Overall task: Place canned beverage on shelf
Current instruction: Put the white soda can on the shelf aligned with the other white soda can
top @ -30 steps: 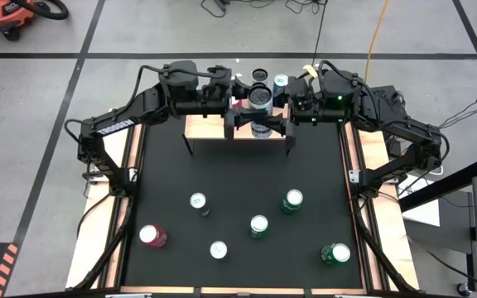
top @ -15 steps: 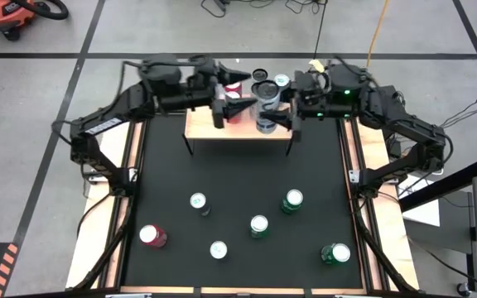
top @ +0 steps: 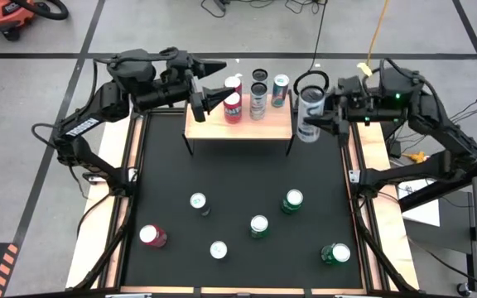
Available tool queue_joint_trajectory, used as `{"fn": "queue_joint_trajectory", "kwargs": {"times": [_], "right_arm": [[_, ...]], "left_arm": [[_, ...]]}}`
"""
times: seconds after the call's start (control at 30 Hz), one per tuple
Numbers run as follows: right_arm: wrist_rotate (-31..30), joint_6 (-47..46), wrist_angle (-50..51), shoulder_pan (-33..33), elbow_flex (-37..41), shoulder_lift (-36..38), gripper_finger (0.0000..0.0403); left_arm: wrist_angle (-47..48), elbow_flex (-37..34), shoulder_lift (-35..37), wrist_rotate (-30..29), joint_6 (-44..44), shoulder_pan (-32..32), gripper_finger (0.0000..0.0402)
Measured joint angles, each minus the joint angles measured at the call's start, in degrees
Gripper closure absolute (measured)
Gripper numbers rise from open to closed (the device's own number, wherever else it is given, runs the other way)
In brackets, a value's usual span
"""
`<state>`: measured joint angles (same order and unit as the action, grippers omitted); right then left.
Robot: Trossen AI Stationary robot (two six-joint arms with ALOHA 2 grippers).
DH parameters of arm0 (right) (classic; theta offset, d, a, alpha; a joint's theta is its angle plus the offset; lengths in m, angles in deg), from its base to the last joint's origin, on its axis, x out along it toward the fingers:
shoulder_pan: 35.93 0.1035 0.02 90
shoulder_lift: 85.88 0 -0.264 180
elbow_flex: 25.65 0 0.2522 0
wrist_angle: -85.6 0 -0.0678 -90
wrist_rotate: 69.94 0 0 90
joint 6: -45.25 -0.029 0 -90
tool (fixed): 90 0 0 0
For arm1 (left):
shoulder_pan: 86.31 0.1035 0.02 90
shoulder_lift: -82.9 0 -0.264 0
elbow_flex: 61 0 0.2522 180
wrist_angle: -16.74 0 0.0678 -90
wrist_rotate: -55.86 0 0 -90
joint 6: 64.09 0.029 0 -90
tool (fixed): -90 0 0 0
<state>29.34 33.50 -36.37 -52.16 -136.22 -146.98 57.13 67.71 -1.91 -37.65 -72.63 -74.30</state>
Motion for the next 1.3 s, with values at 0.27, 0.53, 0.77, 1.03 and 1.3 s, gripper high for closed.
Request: {"fn": "queue_joint_trajectory", "kwargs": {"times": [0.27,0.53,0.77,1.03,1.3], "right_arm": [[-1.94,-2.35,-16.17,1.32,19.38,9.02,0.0171],[-2.12,-1.48,-39.91,1.3,36.85,8.4,0.0169],[-1.81,2.43,-46.61,-0.58,40.67,3.78,0.0168],[0.3,6.88,-47.35,-5.12,40.67,-0.86,0.0168],[3.12,8.16,-55.04,-6.48,40.67,-8.16,0.0168]], "left_arm": [[1.7,0.0,0.17,-0.05,-0.16,0.0,0.0004],[5.93,-0.02,0.15,-6.19,-2.6,-0.02,0.0004],[11.41,-0.02,0.15,-9.51,-3.17,-0.04,0.0004],[17.2,-0.04,0.15,-9.38,-9.78,-1.14,0.0004],[20.58,-0.04,0.12,-9.19,-10.69,-3.58,0.0004]]}}
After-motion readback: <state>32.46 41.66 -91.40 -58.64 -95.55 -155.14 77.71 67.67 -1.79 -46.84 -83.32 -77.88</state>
